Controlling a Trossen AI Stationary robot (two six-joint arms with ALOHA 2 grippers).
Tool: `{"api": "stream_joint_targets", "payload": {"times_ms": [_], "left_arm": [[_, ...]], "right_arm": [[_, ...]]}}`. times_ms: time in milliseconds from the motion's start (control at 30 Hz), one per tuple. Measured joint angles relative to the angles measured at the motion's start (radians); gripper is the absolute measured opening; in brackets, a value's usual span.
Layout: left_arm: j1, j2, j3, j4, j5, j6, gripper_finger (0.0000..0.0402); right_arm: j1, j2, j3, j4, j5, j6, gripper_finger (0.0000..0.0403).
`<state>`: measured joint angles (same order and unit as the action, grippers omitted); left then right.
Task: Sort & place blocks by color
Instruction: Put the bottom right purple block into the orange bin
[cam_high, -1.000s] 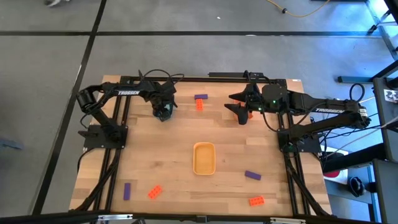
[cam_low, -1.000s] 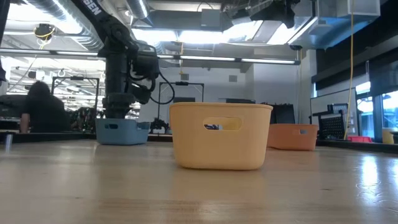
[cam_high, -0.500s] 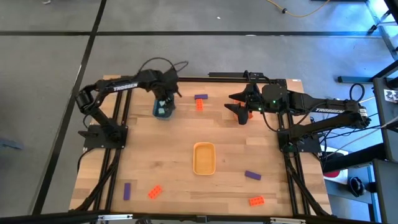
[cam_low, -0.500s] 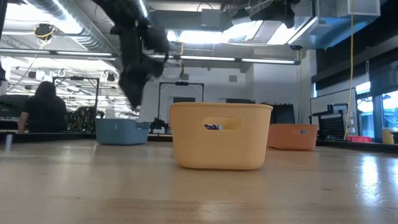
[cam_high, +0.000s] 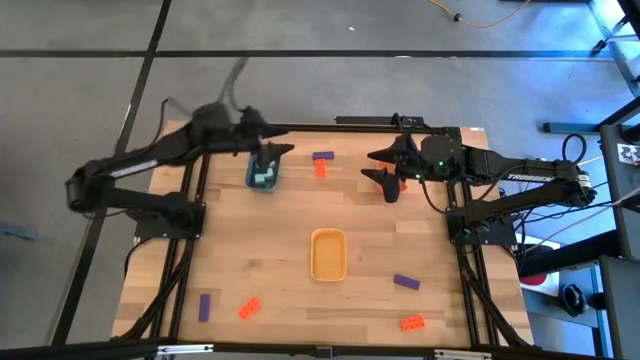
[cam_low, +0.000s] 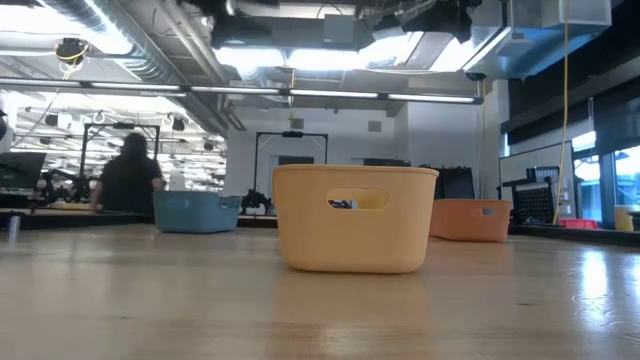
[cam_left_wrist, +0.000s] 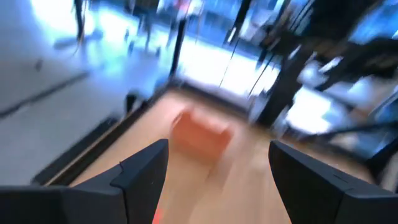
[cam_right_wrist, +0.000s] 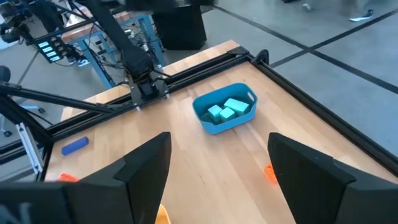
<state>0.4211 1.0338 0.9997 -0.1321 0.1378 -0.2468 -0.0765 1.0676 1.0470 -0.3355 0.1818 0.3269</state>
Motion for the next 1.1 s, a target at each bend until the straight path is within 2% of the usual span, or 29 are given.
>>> {"api": "stream_joint_targets", "payload": {"times_ms": [167, 300, 700, 833, 1033, 1100], "left_arm": [[-0.125, -0.181, -0.202, 0.271, -0.102, -0.088, 0.0265], [-0.181, -0.26, -0.29, 0.333, -0.179, -0.069, 0.0266], [-0.189, -0.291, -0.307, 0.336, -0.163, 0.091, 0.0266], [-0.189, -0.291, -0.307, 0.336, -0.163, 0.1, 0.0263], [-0.189, -0.291, -0.307, 0.336, -0.163, 0.101, 0.0266], [-0.189, -0.291, -0.307, 0.336, -0.163, 0.101, 0.0266]], "right_arm": [[0.0, 0.0, 0.0, 0.0, -0.032, -0.03, 0.0271], [0.001, 0.0, 0.0, 0.002, -0.053, -0.044, 0.0271], [0.0, 0.0, 0.0, 0.083, -0.052, -0.045, 0.0271], [0.0, 0.0, 0.0, 0.119, -0.055, -0.039, 0.0271], [0.002, 0.0, 0.0, 0.141, -0.119, 0.061, 0.0271], [0.015, 0.002, 0.019, 0.067, -0.149, 0.12, 0.0271]]}}
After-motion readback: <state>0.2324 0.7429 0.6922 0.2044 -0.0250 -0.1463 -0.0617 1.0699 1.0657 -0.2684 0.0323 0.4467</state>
